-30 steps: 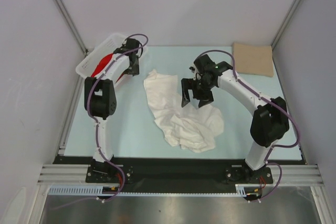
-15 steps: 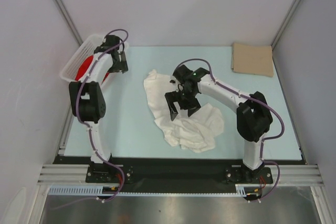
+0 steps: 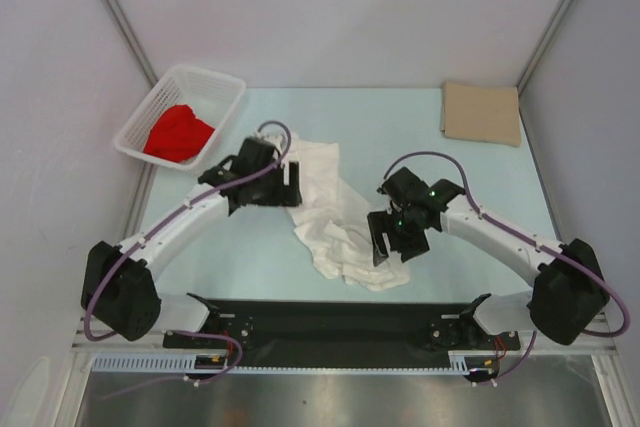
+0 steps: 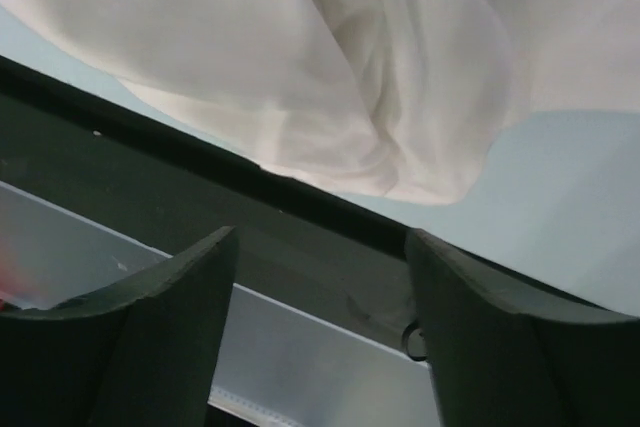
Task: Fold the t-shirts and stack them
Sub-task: Flatten the tshirt out
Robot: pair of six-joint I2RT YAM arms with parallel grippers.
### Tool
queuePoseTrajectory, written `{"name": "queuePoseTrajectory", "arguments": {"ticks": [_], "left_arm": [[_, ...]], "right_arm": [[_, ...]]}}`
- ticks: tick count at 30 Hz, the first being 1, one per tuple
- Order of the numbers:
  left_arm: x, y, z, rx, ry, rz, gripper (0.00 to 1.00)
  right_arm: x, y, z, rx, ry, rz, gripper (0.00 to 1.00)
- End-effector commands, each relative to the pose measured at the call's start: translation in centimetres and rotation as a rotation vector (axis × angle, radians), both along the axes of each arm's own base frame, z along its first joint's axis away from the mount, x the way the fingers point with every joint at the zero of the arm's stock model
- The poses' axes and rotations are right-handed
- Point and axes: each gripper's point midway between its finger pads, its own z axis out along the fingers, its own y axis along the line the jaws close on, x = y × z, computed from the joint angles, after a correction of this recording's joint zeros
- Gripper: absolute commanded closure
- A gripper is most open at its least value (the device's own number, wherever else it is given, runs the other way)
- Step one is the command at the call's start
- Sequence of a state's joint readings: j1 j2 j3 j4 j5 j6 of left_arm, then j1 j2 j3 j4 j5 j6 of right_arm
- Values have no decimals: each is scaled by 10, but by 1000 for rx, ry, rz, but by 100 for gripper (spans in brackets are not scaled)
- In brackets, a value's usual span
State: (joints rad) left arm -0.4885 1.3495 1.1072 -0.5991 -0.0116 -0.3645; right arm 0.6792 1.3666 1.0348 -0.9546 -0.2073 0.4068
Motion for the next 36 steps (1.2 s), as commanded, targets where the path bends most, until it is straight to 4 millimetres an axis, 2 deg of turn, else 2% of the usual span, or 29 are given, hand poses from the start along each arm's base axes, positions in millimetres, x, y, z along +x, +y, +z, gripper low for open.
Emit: {"name": "queuePoseTrajectory", "arguments": {"ticks": [1,3,5,6,9,13,16,17,20,21,22,23,24,25,26,27,28,30,31,32,33,34,36], "left_arm": [[-65,-49,-45,-191,203,-130,17],[-81,-60,-60,-197,260,-148,8],[-90,-57,-83,-155,319,-133,6],[-90,-59,-87,-161,321,-132,5],[-91,-55,-107,-125,354,-113,5],[-90,-59,-126,-115,401,-118,9],[-87,-65,-140,-119,430,-122,23],[-86,-69,-141,-133,432,-128,35],[-82,-78,-140,-161,438,-138,45],[-80,-78,-137,-157,429,-134,53],[-74,-81,-126,-172,401,-138,58],[-73,-81,-120,-168,393,-140,71],[-68,-78,-114,-145,366,-138,78],[-60,-81,-101,-147,330,-145,85],[-62,-76,-86,-136,314,-146,96],[-57,-72,-76,-114,278,-147,100],[-46,-73,-53,-115,215,-139,100],[-44,-63,-10,-113,117,-137,100],[-36,-61,18,-128,42,-123,100],[-39,-53,48,-145,-26,-111,100],[-37,-48,69,-154,-83,-102,100],[-31,-42,102,-168,-167,-73,100],[-38,-30,150,-208,-273,-59,100]], "right_arm": [[-14,14,-5,120,9,-49,29],[-27,15,-15,153,45,-51,29],[-28,14,-23,156,46,-67,24],[-30,10,-31,140,52,-74,21],[-30,9,-41,121,63,-76,17],[-22,14,-50,124,51,-73,21],[-16,18,-54,123,46,-66,27],[-14,17,-57,120,47,-67,29],[-11,15,-61,119,49,-75,38],[-8,13,-62,114,48,-80,43],[-7,11,-63,107,50,-82,53],[-4,9,-62,97,37,-86,61],[-2,6,-58,85,27,-83,69],[2,5,-53,74,11,-81,90],[8,-1,-50,34,-21,-87,100],[12,-4,-38,14,-35,-89,100],[15,-3,-26,34,-62,-97,100],[12,-7,-4,26,-70,-101,100],[20,1,26,66,-137,-87,100],[24,1,43,63,-182,-90,100],[20,-4,56,49,-188,-87,100],[23,5,89,102,-256,-67,100],[18,3,112,108,-282,-51,100]]}}
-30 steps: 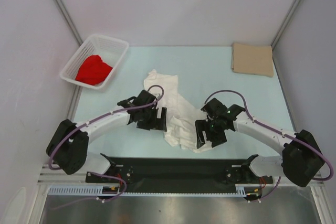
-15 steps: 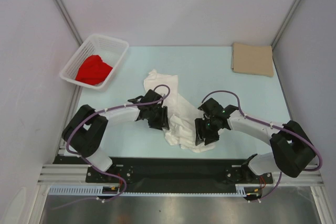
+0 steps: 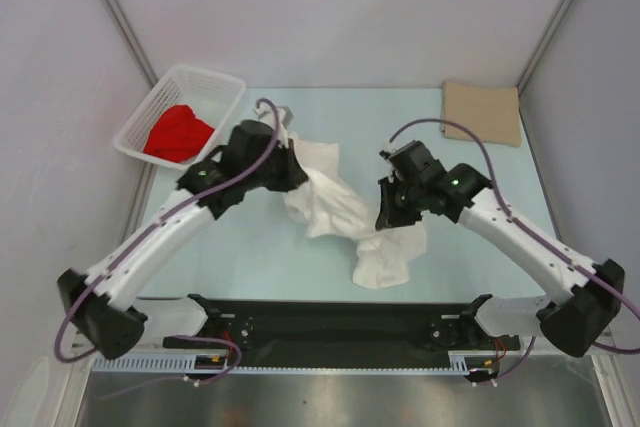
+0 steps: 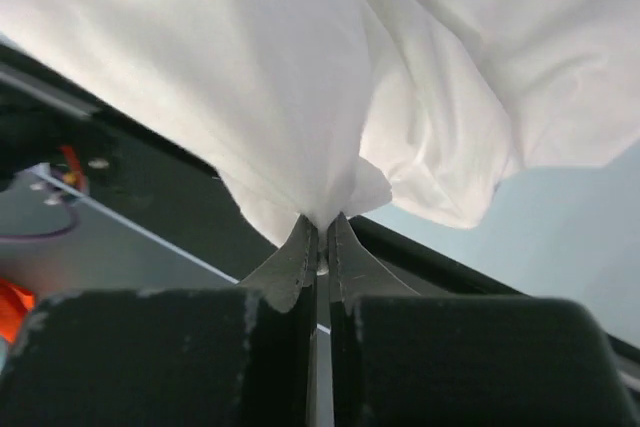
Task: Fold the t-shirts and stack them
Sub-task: Flatten the tshirt out
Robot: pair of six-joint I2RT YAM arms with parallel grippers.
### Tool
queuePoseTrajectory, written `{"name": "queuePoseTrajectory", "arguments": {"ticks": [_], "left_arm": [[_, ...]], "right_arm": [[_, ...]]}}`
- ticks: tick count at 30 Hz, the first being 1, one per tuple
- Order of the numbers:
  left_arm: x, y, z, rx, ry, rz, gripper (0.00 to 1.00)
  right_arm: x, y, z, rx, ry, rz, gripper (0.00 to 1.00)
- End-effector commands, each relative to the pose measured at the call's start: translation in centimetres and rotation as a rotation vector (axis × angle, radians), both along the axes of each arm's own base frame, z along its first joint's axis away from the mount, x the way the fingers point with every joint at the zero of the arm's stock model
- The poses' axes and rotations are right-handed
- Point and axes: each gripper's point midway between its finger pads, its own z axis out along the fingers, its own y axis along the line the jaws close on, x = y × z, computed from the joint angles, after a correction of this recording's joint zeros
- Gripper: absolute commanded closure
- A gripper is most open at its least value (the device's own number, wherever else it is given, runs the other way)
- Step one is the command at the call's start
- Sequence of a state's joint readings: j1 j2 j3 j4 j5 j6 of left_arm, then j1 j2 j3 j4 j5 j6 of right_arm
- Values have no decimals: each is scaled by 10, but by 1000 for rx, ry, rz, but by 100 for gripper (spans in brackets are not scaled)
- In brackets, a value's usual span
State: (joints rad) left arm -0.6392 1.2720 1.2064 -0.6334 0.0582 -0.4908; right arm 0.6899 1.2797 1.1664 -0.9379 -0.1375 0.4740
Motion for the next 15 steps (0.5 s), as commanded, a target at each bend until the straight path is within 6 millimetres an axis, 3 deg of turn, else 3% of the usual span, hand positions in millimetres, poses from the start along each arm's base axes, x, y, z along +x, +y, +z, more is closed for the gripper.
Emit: {"name": "queuePoseTrajectory", "arguments": {"ticks": [1,2,4,6,7,10,12,15], "left_arm": [[-5,35,122,-76,-298,84,100],[-8,41,140,-96,-339,95,100],[-23,55,193,-167,-461,107,100],[-35,69,228,-211,-562,122,100],[-50,83,258,-258,-639,137,100],[-76,116,310,-315,-789,196,100],[-83,128,329,-316,-841,216,100],[-91,132,359,-342,-892,203,100]], "right_arm": [[-14,-11,66,15,-111,36,100],[-19,-3,92,71,-157,72,100],[-30,7,119,145,-192,128,100],[-51,26,162,279,-248,234,100],[-60,32,176,321,-268,278,100],[-88,41,236,496,-351,367,100],[-92,36,265,569,-409,360,100],[-86,35,276,590,-437,310,100]]}}
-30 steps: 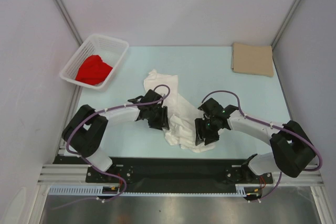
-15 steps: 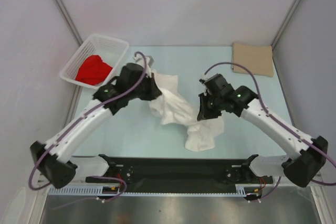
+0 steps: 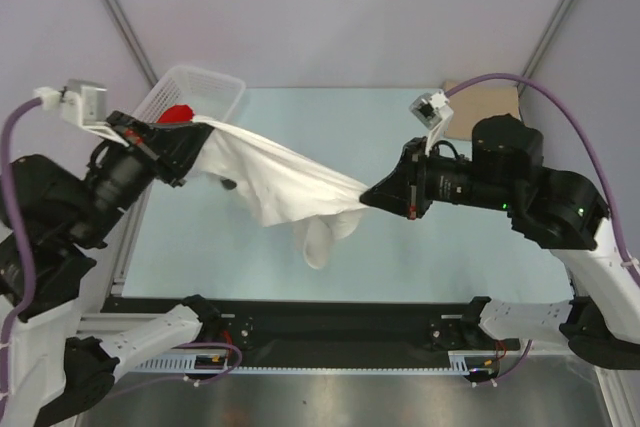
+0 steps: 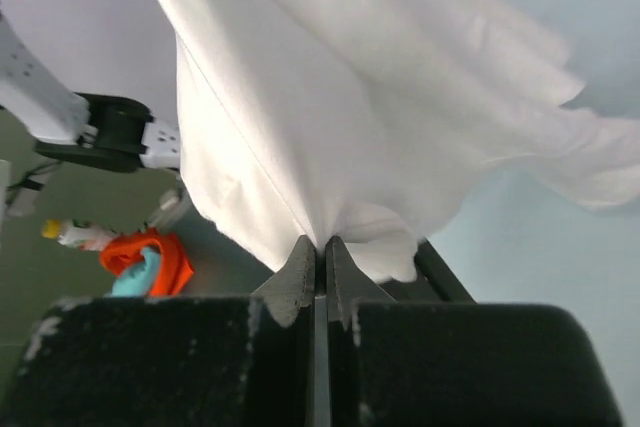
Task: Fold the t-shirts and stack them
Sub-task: Flatten the tshirt out
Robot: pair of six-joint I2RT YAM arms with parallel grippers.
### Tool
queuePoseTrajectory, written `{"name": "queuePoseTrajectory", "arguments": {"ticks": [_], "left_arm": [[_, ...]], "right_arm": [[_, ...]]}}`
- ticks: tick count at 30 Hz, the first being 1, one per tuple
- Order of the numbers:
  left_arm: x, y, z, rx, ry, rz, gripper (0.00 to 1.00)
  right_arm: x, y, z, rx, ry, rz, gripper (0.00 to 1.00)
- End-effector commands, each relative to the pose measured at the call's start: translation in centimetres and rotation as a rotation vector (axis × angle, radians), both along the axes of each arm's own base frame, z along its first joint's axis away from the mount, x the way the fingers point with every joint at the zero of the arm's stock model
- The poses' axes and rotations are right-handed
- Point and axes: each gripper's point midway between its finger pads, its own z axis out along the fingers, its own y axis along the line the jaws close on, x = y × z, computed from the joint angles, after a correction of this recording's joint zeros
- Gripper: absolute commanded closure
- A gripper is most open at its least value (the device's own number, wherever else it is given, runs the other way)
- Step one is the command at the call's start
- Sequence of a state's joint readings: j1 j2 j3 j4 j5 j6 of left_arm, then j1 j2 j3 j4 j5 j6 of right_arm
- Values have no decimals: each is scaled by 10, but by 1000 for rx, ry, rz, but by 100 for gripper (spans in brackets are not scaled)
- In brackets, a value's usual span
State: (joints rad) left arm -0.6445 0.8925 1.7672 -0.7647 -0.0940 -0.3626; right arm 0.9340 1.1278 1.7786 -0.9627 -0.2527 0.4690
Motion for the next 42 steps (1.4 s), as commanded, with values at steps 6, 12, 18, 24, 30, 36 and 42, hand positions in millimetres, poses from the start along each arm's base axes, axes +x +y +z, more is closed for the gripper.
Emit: {"name": "queuePoseTrajectory", "arguments": {"ticks": [6,12,18,24,30,36,42], "left_arm": [[37,-6,45,1,-111,91,100],[66,-21,51,84,-133,113,99],[88,-35,32,156,-109,117,100],[89,-37,12,184,-76,103,99],[67,-21,22,161,-92,108,100],[41,7,38,132,-123,152,100],[20,17,65,68,-196,134,100]], "right_arm": [[32,-16,-32,-130,95,-186,100],[90,-60,-43,-173,135,-410,100],[119,-87,-37,-154,138,-492,100],[115,-99,-32,-164,105,-536,100],[123,-106,-21,-146,95,-585,100],[122,-100,-2,-89,73,-564,100],[67,-63,21,60,36,-258,100]]}}
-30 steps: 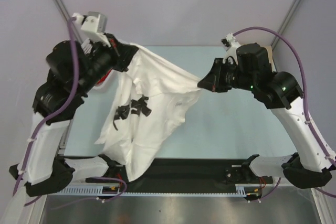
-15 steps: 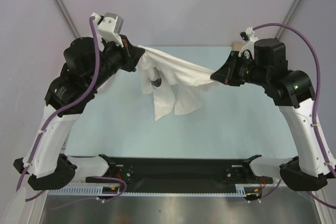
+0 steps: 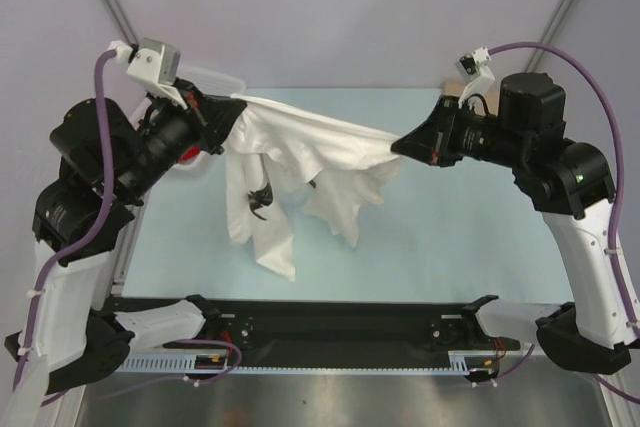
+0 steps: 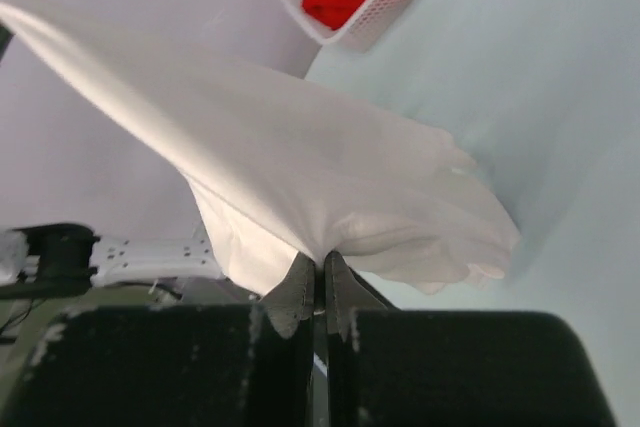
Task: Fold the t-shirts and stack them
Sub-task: Flatten the tshirt out
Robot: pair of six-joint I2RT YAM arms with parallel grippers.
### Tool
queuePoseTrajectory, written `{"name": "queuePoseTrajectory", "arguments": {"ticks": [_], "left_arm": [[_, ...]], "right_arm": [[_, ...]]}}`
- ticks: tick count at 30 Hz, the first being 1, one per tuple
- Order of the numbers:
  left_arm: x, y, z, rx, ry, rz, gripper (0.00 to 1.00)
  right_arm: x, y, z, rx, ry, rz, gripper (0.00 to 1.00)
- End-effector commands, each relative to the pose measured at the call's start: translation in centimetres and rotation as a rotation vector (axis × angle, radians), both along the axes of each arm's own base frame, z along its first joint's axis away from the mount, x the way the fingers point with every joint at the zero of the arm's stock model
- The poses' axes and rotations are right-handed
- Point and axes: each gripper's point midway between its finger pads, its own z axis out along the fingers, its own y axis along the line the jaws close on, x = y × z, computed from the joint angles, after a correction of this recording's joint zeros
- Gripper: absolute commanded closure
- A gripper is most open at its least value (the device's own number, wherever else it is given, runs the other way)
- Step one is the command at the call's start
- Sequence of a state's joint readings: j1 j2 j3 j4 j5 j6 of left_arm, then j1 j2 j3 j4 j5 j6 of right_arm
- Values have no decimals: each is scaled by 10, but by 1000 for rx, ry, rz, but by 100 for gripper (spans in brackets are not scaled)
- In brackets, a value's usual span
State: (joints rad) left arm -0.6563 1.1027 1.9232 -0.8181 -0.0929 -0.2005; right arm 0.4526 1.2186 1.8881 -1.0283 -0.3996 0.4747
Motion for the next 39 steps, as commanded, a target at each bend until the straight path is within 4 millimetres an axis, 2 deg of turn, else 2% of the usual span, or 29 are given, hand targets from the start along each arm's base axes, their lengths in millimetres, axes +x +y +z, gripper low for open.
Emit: {"name": "queuePoseTrajectory", "arguments": {"ticks": [1,3,6,8,11,14,15,16,18,19,20,21,22,23,24,25,26,27,28,29,30,31,32,34,35,36,37,38,39], "left_arm": [[-31,50,74,-140,-230,108,100],[-33,49,78,-153,-272,99,100],[-32,60,82,-150,-317,148,100],[-28,59,78,-128,-316,160,100],[-17,50,63,-100,-291,149,99],[15,26,8,-35,-180,146,100],[35,10,-32,17,-96,143,100],[46,1,-53,44,-54,135,100],[78,-23,-112,111,73,138,97],[91,-26,-131,138,119,165,99],[102,-30,-149,172,167,183,100],[128,-42,-182,228,240,200,98],[140,-48,-194,242,287,199,98],[152,-50,-190,256,337,215,98],[165,-55,-198,264,397,227,76],[194,-65,-245,349,520,247,67],[200,-62,-216,351,514,279,51],[208,-67,-216,373,524,284,22],[222,-73,-244,431,583,302,15],[219,-68,-230,440,581,323,11],[217,-66,-237,460,594,322,6],[206,-62,-227,444,578,317,6],[197,-56,-257,482,625,316,6],[175,-54,-275,471,653,263,8],[148,-57,-290,433,666,172,10],[138,-54,-301,435,671,168,12],[118,-63,-310,417,690,90,13],[96,-62,-343,451,749,56,14],[73,-72,-346,461,750,4,18]], "right_arm": [[-41,2,24,74,-71,116,100],[-63,1,40,128,-97,163,100],[-76,-6,46,153,-98,145,100],[-77,-14,32,112,-35,102,100],[-59,-40,2,-2,62,-102,100],[-26,-74,-47,-196,175,-332,100],[-13,-87,-61,-262,200,-401,100],[6,-99,-90,-342,270,-442,100],[25,-110,-117,-349,366,-460,100],[44,-131,-124,-312,386,-526,100],[50,-131,-151,-294,474,-488,100],[64,-137,-158,-271,472,-499,100],[71,-150,-169,-260,508,-534,100],[82,-168,-194,-300,584,-591,100],[87,-174,-203,-323,615,-610,100],[94,-179,-214,-344,646,-622,100],[103,-192,-235,-362,717,-659,100],[108,-200,-246,-374,755,-674,100],[111,-207,-255,-388,781,-687,96],[112,-215,-262,-410,810,-703,76],[115,-224,-271,-434,855,-712,65],[116,-225,-272,-444,858,-705,58],[117,-225,-272,-452,850,-703,50],[115,-203,-270,-483,812,-646,42],[113,-182,-271,-522,783,-592,32],[109,-184,-272,-536,782,-603,30],[99,-166,-277,-580,766,-549,24],[94,-161,-280,-606,762,-530,23],[90,-155,-282,-605,751,-508,22]]}}
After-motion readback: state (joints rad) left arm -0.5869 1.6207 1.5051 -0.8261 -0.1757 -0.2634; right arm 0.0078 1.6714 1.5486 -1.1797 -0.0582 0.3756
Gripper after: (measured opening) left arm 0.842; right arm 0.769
